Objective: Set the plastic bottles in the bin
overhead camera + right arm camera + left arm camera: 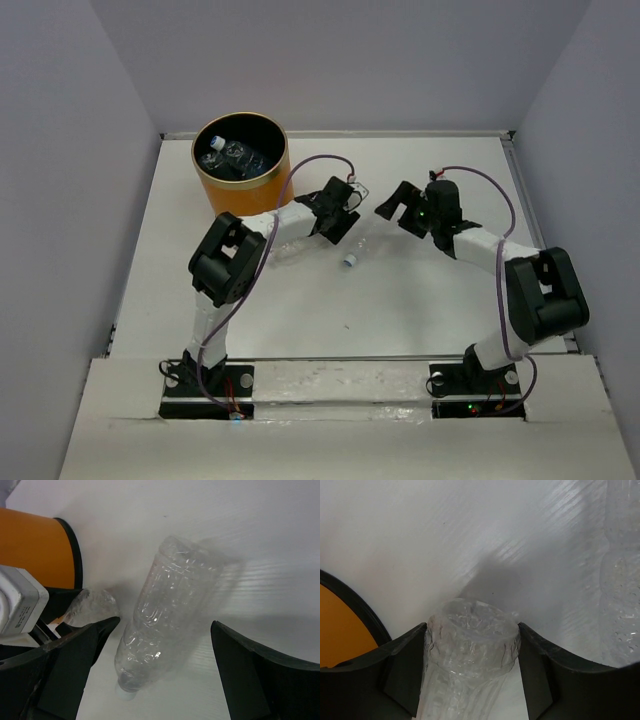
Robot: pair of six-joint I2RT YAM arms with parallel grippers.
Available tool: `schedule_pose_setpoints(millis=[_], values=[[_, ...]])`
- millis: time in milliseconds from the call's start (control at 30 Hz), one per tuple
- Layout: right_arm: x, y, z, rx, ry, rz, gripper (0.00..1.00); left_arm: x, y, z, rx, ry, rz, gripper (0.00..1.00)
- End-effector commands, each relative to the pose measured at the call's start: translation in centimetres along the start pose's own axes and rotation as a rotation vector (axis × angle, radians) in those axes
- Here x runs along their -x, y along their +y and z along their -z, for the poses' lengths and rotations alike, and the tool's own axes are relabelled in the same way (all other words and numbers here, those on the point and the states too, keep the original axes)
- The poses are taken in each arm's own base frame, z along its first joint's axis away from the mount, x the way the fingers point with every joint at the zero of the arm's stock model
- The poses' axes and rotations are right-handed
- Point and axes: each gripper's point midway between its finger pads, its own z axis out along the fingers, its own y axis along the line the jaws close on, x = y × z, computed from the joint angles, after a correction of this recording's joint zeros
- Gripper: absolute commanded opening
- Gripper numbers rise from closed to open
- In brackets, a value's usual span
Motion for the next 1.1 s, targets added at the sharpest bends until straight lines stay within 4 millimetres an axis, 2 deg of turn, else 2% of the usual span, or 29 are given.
schedule_pose_setpoints(millis=[0, 67, 200, 267, 367, 467, 600, 700, 733, 767, 833, 900, 1000, 1033, 1067], values=[[1.1, 1.6, -2.6, -0.027, -0.048, 0.016, 1.0, 3.8, 0.1, 4.7, -0.027, -0.13, 0.06, 0.49], [0.7, 0.7, -4.1, -0.077, -0.029, 0.02, 1.0, 5.7, 0.8, 7.3, -0.022, -0.201, 0.083, 0.49], [0.5, -0.9, -4.9, -0.146, -0.046, 0.038, 1.0, 9.2, 2.2, 12.7, -0.019, -0.352, 0.13, 0.45], [0.5, -1.0, -5.3, -0.153, -0.042, 0.045, 1.0, 11.0, 3.1, 15.5, -0.008, -0.438, 0.155, 0.45], [0.0, -1.2, -6.5, -0.155, 0.005, 0.067, 1.0, 13.9, 4.9, 20.7, 0.008, -0.592, 0.216, 0.45], [-0.7, -0.5, -7.8, -0.136, 0.059, 0.095, 0.99, 17.0, 7.1, 27.4, 0.013, -0.775, 0.304, 0.45], [-1.5, -0.3, -8.6, -0.13, 0.093, 0.12, 0.99, 18.6, 11.3, 33.6, 0.079, -0.942, 0.447, 0.45], [-2.1, -0.3, -9.2, -0.125, 0.124, 0.133, 0.98, 19.1, 16.0, 38.6, 0.16, -1.107, 0.576, 0.45], [-2.3, -0.2, -9.4, -0.125, 0.13, 0.14, 0.97, 19.0, 17.6, 39.7, 0.183, -1.142, 0.607, 0.45], [-2.5, -0.1, -9.5, -0.123, 0.138, 0.15, 0.94, 18.6, 19.6, 40.7, 0.21, -1.171, 0.646, 0.45], [-2.5, -0.1, -9.8, -0.123, 0.142, 0.158, 0.84, 18.5, 21.8, 42.7, 0.214, -1.248, 0.706, 0.45], [-2.2, -0.1, -9.9, -0.127, 0.133, 0.168, 0.75, 17.6, 24.9, 43.9, 0.286, -1.29, 0.759, 0.45], [-1.9, 0.1, -9.8, -0.123, 0.123, 0.173, 0.51, 17.2, 28.2, 45.0, 0.351, -1.351, 0.818, 0.44], [-1.7, 0.5, -9.7, -0.108, 0.117, 0.179, 0.39, 17.3, 28.9, 45.2, 0.362, -1.369, 0.827, 0.44], [-1.7, 0.9, -9.5, -0.085, 0.116, 0.186, 0.34, 17.3, 29.6, 45.0, 0.368, -1.375, 0.837, 0.44]])
